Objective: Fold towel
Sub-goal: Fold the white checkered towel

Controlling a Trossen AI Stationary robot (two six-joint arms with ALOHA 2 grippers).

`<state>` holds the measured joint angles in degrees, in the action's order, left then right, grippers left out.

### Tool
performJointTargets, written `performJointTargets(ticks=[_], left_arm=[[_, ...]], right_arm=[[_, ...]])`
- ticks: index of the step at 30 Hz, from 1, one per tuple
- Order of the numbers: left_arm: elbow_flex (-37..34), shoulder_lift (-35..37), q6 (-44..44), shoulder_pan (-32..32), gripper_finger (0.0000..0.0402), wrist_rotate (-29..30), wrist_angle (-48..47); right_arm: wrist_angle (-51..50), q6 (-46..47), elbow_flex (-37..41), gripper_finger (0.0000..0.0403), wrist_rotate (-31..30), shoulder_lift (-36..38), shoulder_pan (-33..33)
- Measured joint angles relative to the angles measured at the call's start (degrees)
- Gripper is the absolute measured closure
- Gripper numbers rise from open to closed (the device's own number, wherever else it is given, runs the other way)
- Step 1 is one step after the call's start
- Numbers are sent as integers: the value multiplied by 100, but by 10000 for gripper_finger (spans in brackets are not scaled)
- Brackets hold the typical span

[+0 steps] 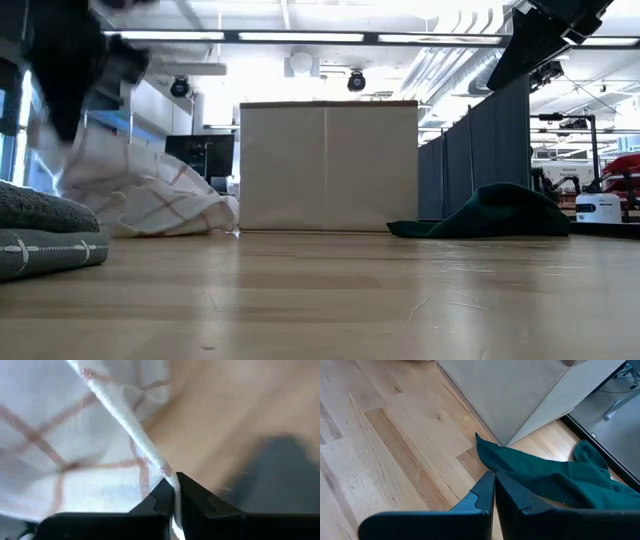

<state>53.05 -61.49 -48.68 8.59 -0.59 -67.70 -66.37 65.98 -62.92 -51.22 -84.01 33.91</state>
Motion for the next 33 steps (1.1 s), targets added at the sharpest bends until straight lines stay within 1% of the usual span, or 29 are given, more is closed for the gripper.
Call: performJointTargets(ticks=[3,9,14,18,21,26,31,33], left_arm=[[661,-26,172,142,399,-190,327],[1297,-367,834,365,400,-282,1939],[1572,-1007,2104,379,401,-540,3824],[2079,-1580,3084,240,401,-799,4837],[2700,-1955,3649,129,401,-818,5140],[3914,-2369,4493,-42,401,-944,5021],[4919,-2458,5073,-189,401,-996,4738],[5272,-2453,5250,-235,401,-893,4441]], right_arm=[[-2,0,0,403,4,0,0],[-2,0,0,403,-29,0,-12],[-1,-1,0,403,-363,0,-17],[0,-2,0,403,-459,0,-17],[-2,-2,0,403,-549,0,-17],[-7,0,0,403,-594,0,-17],[-106,0,0,403,-604,0,-17],[-149,3,0,403,-603,0,-17]])
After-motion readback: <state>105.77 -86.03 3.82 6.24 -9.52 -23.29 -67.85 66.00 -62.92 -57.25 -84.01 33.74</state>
